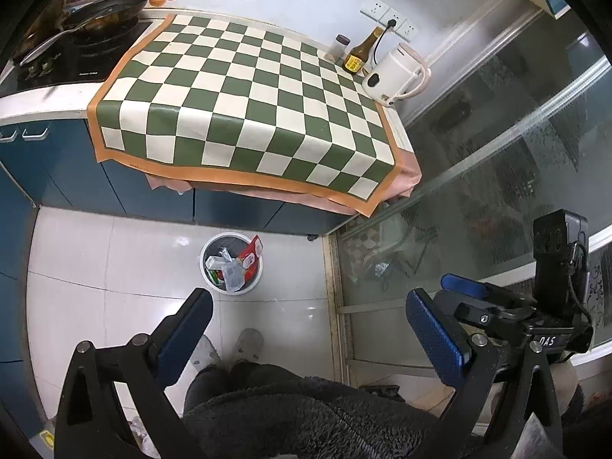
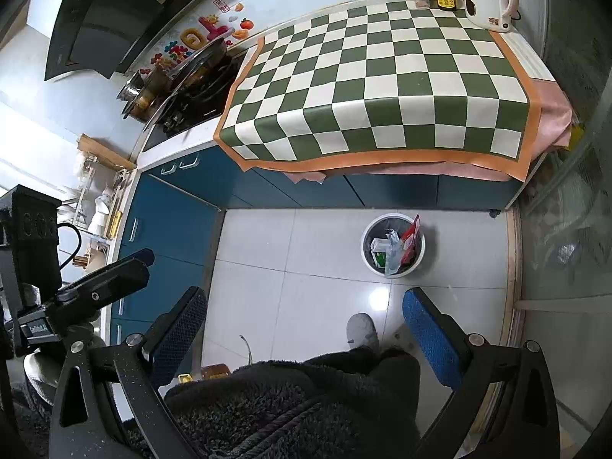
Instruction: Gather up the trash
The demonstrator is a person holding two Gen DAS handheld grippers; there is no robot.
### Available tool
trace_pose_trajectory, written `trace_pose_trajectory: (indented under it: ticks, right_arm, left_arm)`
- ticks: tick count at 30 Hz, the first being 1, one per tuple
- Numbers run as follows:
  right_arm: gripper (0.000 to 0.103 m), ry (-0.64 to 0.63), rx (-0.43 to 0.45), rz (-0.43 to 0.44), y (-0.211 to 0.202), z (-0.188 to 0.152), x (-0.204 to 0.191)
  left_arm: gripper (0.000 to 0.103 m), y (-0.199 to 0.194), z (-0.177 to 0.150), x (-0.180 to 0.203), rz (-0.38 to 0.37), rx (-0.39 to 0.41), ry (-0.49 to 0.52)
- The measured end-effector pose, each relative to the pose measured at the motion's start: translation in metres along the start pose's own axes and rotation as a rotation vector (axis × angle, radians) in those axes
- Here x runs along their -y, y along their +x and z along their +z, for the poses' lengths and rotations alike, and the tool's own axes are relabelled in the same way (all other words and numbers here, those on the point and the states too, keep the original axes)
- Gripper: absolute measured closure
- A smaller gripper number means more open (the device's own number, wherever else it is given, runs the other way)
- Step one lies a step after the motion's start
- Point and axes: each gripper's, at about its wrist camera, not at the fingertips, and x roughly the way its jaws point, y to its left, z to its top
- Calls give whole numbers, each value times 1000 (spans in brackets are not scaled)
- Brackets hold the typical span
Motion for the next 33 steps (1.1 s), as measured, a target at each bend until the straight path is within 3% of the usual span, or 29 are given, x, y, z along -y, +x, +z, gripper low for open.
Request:
trace_pose_trajectory:
  ticks: [33]
  right_arm:
    - [0,28,-2,-10,3,-2,3]
  left_arm:
    - [0,19,9,11,-18,-32,32]
